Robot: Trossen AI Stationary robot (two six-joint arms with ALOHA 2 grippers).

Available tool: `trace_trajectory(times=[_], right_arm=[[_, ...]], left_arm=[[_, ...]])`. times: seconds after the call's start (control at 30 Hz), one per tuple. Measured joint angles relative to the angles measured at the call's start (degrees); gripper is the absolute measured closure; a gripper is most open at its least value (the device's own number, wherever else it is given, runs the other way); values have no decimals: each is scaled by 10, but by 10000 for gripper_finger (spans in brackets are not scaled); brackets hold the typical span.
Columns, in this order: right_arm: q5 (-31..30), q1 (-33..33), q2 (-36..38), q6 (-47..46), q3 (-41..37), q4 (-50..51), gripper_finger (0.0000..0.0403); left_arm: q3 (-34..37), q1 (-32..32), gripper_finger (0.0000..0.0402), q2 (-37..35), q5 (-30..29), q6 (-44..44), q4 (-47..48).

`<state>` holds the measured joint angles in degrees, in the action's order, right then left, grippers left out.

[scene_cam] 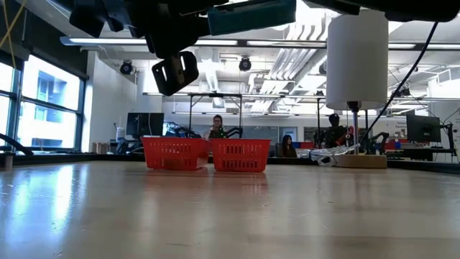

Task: Pick & Place Office items
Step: Put the light blue digital clock into the right red bin

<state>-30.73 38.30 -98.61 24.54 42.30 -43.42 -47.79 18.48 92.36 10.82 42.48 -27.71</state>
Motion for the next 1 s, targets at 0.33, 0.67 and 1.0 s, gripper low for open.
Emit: trace_trajectory(times=[0.33, 0.67, 1.0], right_arm=[[-24, 0, 0, 9, 0, -14, 241], [-24, 7, 0, -50, 0, -27, 243], [-22, 10, 0, -104, 0, -25, 226]], left_arm=[[0, 0, 349, 0, 0, 0, -2], [0, 0, 348, 0, -1, 0, -5], [0, 0, 343, 0, -2, 0, -7]])
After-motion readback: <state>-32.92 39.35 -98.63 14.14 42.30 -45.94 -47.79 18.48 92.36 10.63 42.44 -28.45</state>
